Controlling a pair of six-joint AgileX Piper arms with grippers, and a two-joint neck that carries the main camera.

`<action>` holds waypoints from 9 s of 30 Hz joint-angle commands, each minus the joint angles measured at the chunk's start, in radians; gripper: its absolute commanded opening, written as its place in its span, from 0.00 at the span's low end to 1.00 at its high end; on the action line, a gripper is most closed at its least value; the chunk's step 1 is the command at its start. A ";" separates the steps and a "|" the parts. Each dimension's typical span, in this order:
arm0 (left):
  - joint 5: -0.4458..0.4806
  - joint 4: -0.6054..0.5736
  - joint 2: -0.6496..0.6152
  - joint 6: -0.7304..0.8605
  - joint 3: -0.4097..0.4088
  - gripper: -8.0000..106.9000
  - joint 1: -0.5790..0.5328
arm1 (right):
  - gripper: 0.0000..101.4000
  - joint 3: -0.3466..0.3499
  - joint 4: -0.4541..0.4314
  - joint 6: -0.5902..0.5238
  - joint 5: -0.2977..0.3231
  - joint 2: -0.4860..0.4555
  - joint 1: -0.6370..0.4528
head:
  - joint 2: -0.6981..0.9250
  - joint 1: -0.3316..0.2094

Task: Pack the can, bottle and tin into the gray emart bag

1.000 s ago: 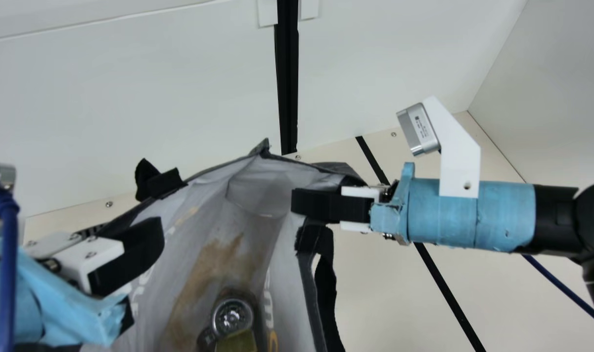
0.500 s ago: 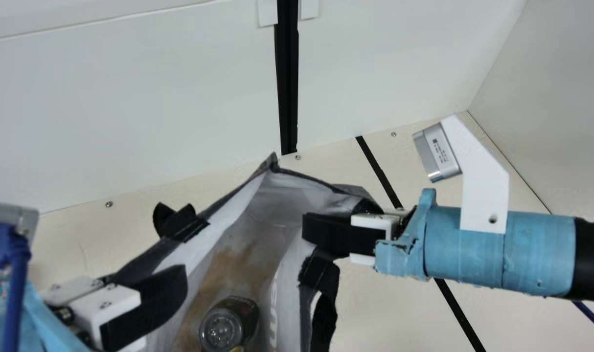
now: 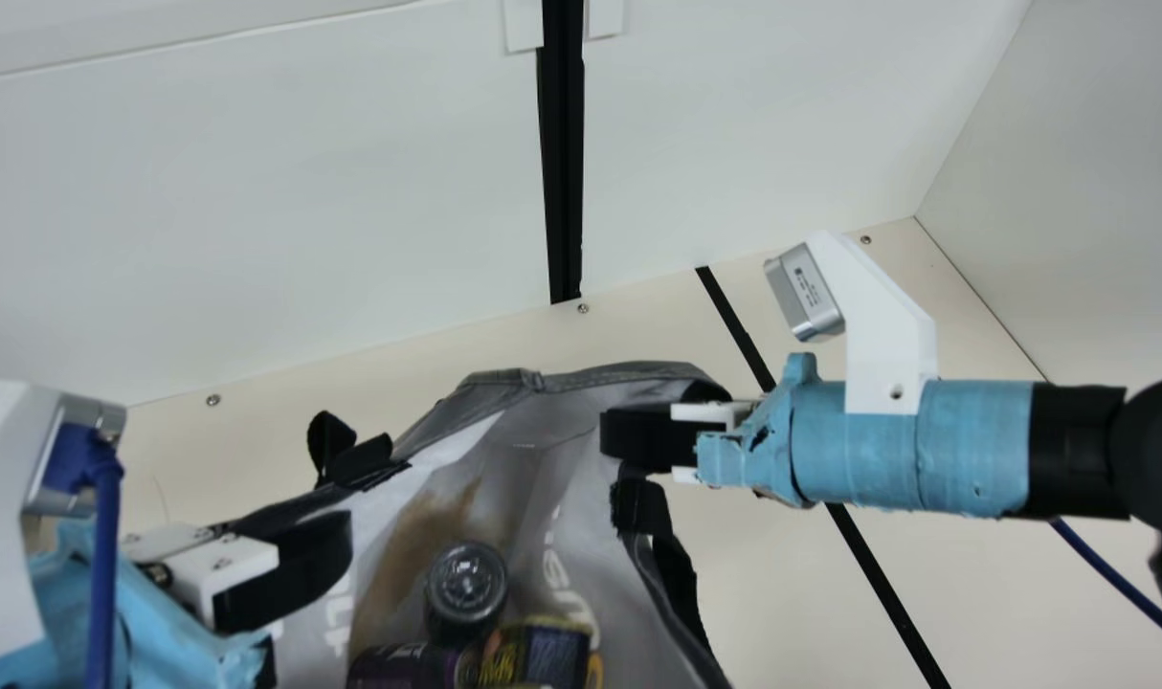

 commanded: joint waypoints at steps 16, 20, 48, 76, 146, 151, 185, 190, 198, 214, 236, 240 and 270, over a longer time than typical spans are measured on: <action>-0.065 0.007 0.201 0.190 -0.118 0.16 0.094 | 0.00 -0.111 0.115 -0.176 -0.002 0.232 0.005 | -0.001 -0.023; -0.067 0.015 0.259 0.209 -0.180 0.16 0.106 | 0.00 -0.163 0.101 -0.201 -0.002 0.287 0.012 | -0.001 -0.023; -0.120 0.154 0.533 0.178 -0.515 0.16 0.073 | 0.00 -0.277 0.047 -0.360 -0.168 0.479 0.133 | -0.001 -0.023; -0.136 0.175 0.544 0.156 -0.522 0.16 0.055 | 0.00 -0.272 0.043 -0.361 -0.181 0.479 0.131 | -0.001 -0.023; -0.145 0.389 0.118 0.196 -0.302 0.85 0.251 | 0.00 -0.272 0.042 -0.361 -0.181 0.479 0.131 | -0.001 -0.023; -0.133 0.463 0.070 0.192 -0.253 0.85 0.266 | 0.00 -0.272 0.042 -0.361 -0.181 0.479 0.131 | -0.001 -0.023; -0.164 0.676 -0.291 0.063 0.193 0.85 0.369 | 0.00 -0.272 0.042 -0.361 -0.181 0.479 0.131 | -0.001 -0.023; -0.163 0.670 -0.321 0.059 0.224 0.85 0.376 | 0.00 -0.272 0.042 -0.361 -0.181 0.479 0.131 | -0.001 -0.023; -0.163 0.665 -0.329 0.059 0.237 0.85 0.378 | 0.00 -0.272 0.042 -0.361 -0.181 0.479 0.131 | -0.001 -0.023; -0.163 0.665 -0.329 0.059 0.237 0.85 0.378 | 0.00 -0.421 -0.133 -0.251 -0.207 0.469 0.077 | -0.001 -0.023; -0.163 0.665 -0.329 0.059 0.237 0.85 0.378 | 0.00 -0.499 -0.409 0.030 -0.283 0.454 -0.049 | -0.001 -0.023; -0.163 0.665 -0.329 0.059 0.237 0.85 0.378 | 0.00 -0.516 -0.429 0.062 -0.284 0.461 -0.088 | -0.001 -0.023; -0.163 0.665 -0.329 0.059 0.237 0.85 0.378 | 0.00 -0.664 -0.428 0.108 -0.243 0.560 -0.487 | -0.001 -0.023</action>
